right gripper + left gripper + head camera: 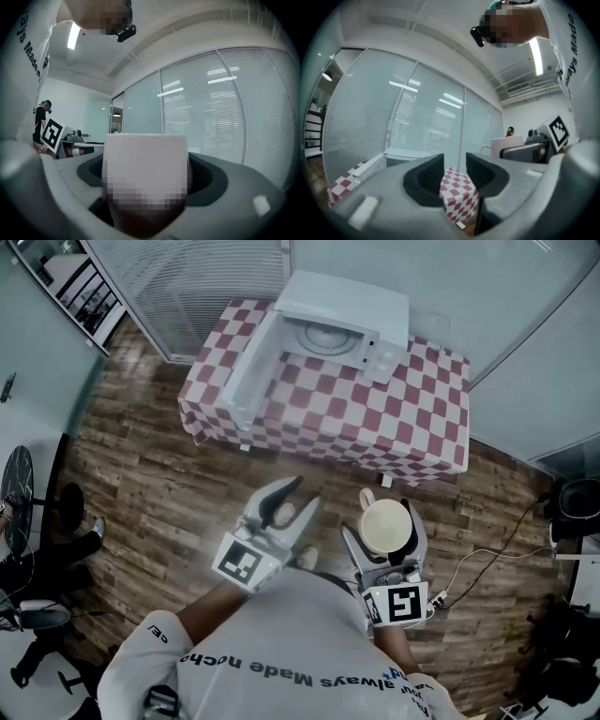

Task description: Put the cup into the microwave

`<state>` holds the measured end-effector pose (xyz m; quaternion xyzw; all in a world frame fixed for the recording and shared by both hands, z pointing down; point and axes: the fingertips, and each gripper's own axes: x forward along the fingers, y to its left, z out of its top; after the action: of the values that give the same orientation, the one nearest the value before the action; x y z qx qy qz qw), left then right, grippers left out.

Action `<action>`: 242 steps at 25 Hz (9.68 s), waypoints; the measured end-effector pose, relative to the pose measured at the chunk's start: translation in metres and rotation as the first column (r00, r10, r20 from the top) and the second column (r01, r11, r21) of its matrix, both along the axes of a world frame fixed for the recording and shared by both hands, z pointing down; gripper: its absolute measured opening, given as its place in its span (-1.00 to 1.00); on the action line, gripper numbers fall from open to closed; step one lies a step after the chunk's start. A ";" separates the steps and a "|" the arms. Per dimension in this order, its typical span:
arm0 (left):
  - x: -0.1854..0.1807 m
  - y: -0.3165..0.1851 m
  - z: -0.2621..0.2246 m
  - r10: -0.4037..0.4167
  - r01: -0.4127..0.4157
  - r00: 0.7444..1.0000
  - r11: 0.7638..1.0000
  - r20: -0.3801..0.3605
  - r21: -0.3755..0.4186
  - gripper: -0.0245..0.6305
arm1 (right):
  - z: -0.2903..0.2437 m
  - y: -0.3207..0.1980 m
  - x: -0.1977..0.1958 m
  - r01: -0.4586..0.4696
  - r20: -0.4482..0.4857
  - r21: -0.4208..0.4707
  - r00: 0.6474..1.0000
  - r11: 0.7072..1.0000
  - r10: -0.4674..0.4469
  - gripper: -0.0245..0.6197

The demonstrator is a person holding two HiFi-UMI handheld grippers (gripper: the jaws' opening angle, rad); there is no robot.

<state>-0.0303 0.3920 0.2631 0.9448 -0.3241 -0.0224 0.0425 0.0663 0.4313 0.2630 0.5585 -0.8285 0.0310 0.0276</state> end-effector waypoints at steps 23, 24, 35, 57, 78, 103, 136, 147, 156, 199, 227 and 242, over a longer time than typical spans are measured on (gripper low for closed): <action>-0.073 -0.176 -0.004 0.020 -0.020 0.999 1.000 -0.033 -0.015 -0.55 | -0.003 -0.183 -0.077 0.013 -0.007 0.007 1.000 1.000 -0.013 0.53; -0.077 -0.182 -0.004 0.025 -0.025 0.999 1.000 -0.033 -0.017 -0.55 | -0.003 -0.190 -0.081 0.011 -0.004 0.005 1.000 1.000 -0.011 0.53; -0.102 -0.223 0.000 0.064 -0.066 0.996 0.997 -0.054 -0.029 -0.58 | 0.002 -0.228 -0.111 -0.022 -0.001 -0.012 1.000 1.000 0.022 0.53; -0.032 -0.302 0.005 0.065 -0.068 0.997 0.997 -0.050 -0.045 -0.58 | 0.011 -0.306 -0.041 -0.036 0.003 -0.020 0.999 0.999 0.036 0.53; 0.085 -0.426 0.010 0.019 -0.019 1.000 0.999 -0.024 -0.033 -0.59 | 0.019 -0.432 0.080 0.017 0.012 -0.023 1.000 1.000 -0.017 0.53; 0.085 -0.482 0.023 0.000 -0.001 1.000 0.998 -0.016 -0.067 -0.60 | 0.031 -0.488 0.079 0.046 0.007 -0.053 0.999 0.998 -0.046 0.53; 0.031 -0.509 0.124 -0.008 0.010 1.000 0.987 0.013 -0.159 -0.60 | 0.147 -0.518 0.009 0.063 0.014 -0.129 0.998 0.990 -0.062 0.53; 0.028 -0.538 0.185 -0.052 0.059 0.998 0.976 0.039 -0.208 -0.60 | 0.219 -0.551 0.000 0.067 0.018 -0.164 0.998 0.984 -0.065 0.53; 0.026 -0.567 0.233 -0.090 0.102 0.994 0.964 0.058 -0.244 -0.60 | 0.262 -0.591 -0.001 0.061 0.020 -0.167 0.998 0.984 -0.058 0.52; 0.040 -0.676 0.330 -0.203 0.234 0.966 0.950 0.163 -0.206 -0.64 | 0.324 -0.743 0.006 -0.017 0.033 -0.110 0.999 0.994 0.020 0.50; 0.033 -0.658 0.334 -0.185 0.226 0.963 0.950 0.194 -0.216 -0.64 | 0.352 -0.711 0.006 -0.005 0.007 -0.199 1.000 0.980 0.006 0.50; 0.033 -0.655 0.335 -0.185 0.227 0.963 0.949 0.197 -0.218 -0.64 | 0.352 -0.723 0.003 -0.002 -0.011 -0.182 1.000 0.983 0.000 0.46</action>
<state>0.0025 -0.2629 0.5981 0.8920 -0.4239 0.0951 0.1244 0.0696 -0.2919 0.6154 0.5544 -0.8216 0.1036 0.0829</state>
